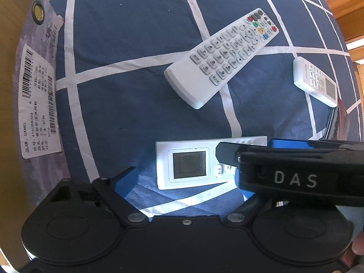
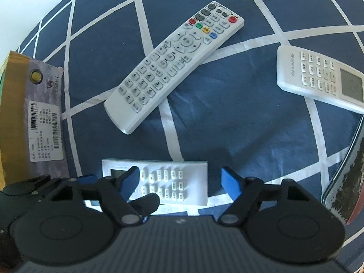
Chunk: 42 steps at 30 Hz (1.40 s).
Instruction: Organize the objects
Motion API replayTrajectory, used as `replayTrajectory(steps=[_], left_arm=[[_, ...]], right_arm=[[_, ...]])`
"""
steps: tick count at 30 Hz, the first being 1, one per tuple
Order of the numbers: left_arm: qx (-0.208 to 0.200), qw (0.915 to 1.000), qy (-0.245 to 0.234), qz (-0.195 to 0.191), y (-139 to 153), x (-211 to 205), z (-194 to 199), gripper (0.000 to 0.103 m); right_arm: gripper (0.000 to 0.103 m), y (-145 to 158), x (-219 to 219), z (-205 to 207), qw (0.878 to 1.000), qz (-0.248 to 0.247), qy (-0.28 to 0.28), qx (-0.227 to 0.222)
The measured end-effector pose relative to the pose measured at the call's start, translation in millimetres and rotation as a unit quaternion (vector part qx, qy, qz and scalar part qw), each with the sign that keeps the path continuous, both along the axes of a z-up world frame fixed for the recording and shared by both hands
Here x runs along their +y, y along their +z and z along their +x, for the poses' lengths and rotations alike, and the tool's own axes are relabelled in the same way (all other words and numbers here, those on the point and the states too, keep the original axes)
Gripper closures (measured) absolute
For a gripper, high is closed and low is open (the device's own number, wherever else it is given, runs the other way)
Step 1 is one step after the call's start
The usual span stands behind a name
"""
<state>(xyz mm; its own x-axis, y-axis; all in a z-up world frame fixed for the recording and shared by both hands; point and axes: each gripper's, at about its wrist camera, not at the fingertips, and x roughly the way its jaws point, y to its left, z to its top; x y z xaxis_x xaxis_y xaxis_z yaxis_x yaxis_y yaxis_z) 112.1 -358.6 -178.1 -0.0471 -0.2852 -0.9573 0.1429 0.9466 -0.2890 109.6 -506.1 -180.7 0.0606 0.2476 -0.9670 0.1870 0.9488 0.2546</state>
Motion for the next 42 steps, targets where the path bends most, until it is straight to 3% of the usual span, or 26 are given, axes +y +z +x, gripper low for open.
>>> replayTrajectory(steps=[5,11,18,26,42], left_arm=[[-0.003,1.0,-0.002,-0.002,-4,0,0,0.021],[-0.001,0.9999,-0.001,-0.011,-6,-3,2,0.034],[-0.003,1.0,-0.001,-0.002,-6,-9,3,0.036],[-0.025,0.9996,0.015,0.007,23,1,-10,0.036],[-0.094,0.9946,0.041,0.012,98,38,-54,0.036]], right_arm=[[0.029,-2,1,0,1.0,0.001,0.004,0.002],[0.037,-1,5,1,1.0,0.008,0.009,0.001],[0.039,1,6,0,1.0,0.003,0.009,-0.003],[0.039,18,11,-3,0.999,0.01,0.019,-0.023],[0.039,95,41,-40,0.995,0.011,0.038,-0.096]])
